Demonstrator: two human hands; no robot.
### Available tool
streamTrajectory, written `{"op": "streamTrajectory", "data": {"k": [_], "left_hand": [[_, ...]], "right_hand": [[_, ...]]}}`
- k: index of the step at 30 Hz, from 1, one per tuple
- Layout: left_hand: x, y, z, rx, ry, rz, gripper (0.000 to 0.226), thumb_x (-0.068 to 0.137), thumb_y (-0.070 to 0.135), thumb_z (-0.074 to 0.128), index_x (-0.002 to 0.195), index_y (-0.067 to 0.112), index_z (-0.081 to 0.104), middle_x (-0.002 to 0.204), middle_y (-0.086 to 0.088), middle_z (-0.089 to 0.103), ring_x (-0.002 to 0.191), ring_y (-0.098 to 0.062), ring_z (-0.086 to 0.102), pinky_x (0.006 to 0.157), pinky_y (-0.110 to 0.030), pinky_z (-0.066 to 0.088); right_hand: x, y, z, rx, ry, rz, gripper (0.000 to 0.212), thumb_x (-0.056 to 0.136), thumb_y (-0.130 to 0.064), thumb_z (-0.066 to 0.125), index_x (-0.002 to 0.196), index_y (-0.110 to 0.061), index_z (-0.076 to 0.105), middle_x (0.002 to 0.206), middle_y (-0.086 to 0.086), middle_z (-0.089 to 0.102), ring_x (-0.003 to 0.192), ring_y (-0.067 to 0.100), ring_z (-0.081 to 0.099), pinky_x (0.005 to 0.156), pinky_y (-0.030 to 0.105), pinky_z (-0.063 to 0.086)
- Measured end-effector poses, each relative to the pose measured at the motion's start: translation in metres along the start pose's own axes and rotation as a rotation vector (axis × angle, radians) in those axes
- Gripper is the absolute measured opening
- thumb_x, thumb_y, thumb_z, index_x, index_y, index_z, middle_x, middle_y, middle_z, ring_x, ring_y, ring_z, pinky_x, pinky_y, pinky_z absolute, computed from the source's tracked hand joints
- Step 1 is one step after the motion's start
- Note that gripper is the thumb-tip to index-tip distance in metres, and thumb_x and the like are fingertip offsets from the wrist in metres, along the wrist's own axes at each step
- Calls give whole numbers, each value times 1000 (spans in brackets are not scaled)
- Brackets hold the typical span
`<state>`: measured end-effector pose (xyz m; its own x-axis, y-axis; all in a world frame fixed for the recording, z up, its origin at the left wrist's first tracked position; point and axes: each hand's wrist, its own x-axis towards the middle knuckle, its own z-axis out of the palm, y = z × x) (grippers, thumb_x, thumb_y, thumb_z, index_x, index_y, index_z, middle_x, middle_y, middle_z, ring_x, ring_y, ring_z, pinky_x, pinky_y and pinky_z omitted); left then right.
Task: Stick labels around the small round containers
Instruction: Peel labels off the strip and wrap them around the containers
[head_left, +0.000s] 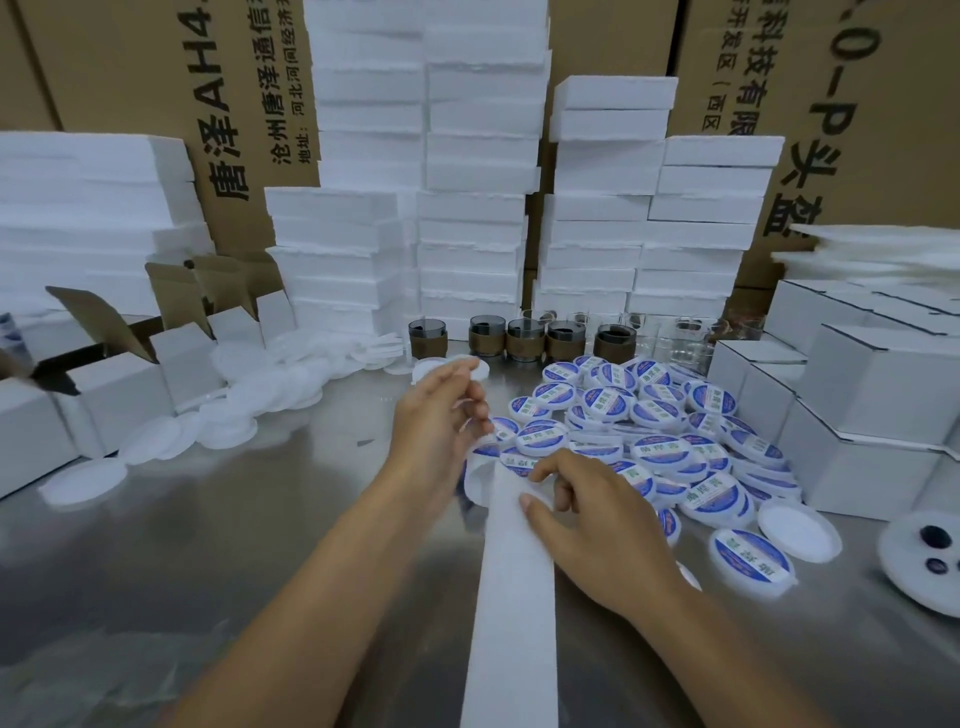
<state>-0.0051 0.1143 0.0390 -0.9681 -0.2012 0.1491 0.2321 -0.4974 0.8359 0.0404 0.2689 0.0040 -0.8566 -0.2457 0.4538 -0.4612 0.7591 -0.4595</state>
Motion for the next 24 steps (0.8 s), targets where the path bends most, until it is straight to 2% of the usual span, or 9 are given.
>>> {"op": "streamTrajectory", "data": {"k": [3, 6, 9, 12, 14, 15, 17, 21, 24], "left_hand": [[32, 13, -6, 155, 62, 41, 20, 95, 3, 46, 87, 12, 63, 59, -1, 55, 50, -11, 53, 46, -19, 49], [71, 12, -18, 450, 135, 57, 16, 94, 4, 46, 93, 11, 60, 75, -5, 57, 62, -13, 54, 52, -19, 52], [110, 1, -41, 826, 218, 114, 15, 94, 10, 48, 104, 10, 59, 104, -12, 62, 86, -22, 58, 79, -32, 49], [143, -10, -62, 1116, 252, 104, 29, 93, 17, 52, 118, 4, 55, 123, -15, 58, 112, -30, 53, 91, -32, 40], [162, -17, -70, 1225, 241, 65, 42, 92, 25, 55, 127, 2, 50, 132, -19, 52, 120, -32, 48, 97, -33, 37], [171, -20, -72, 1281, 227, 42, 48, 92, 30, 55, 130, 1, 48, 134, -21, 49, 122, -34, 46, 100, -35, 35], [186, -28, -76, 1414, 194, -6, 59, 91, 41, 54, 132, 0, 45, 135, -23, 47, 125, -36, 42, 103, -37, 35], [199, -44, -78, 1632, 176, -70, 68, 85, 58, 53, 127, 5, 49, 129, -19, 52, 120, -34, 45, 98, -38, 39], [197, -48, -74, 1592, 203, -35, 60, 82, 54, 61, 122, 10, 52, 123, -14, 56, 114, -32, 49, 92, -39, 40]], "right_hand": [[3, 3, 3, -82, -25, -25, 23, 85, -47, 53, 100, -41, 37, 81, -25, 33, 81, -1, 33, 61, 16, 25], [5, 5, 8, -153, -76, -39, 39, 84, -50, 49, 119, -39, 37, 99, -24, 33, 101, 2, 36, 74, 20, 25], [8, 6, 8, -227, -89, -66, 44, 83, -53, 45, 125, -38, 40, 106, -16, 36, 110, 8, 36, 84, 22, 29], [11, 3, 4, -334, -132, -82, 39, 81, -56, 42, 113, -37, 53, 97, -12, 35, 102, 11, 40, 81, 24, 31], [14, 2, 4, -398, -76, -122, 33, 72, -55, 45, 88, -35, 67, 84, -11, 47, 83, 13, 54, 69, 24, 39], [15, 1, 3, -412, -61, -127, 34, 67, -55, 43, 73, -34, 68, 74, -11, 51, 72, 12, 57, 60, 22, 42], [19, 2, 4, -445, -35, -143, 37, 62, -57, 37, 59, -34, 66, 64, -12, 52, 62, 11, 57, 54, 17, 44], [21, 6, 6, -481, -45, -158, 40, 62, -57, 36, 57, -34, 67, 63, -13, 55, 61, 10, 59, 53, 15, 45], [20, 7, 5, -486, -53, -160, 39, 63, -57, 35, 59, -34, 67, 65, -13, 56, 62, 9, 60, 54, 15, 46]]}}
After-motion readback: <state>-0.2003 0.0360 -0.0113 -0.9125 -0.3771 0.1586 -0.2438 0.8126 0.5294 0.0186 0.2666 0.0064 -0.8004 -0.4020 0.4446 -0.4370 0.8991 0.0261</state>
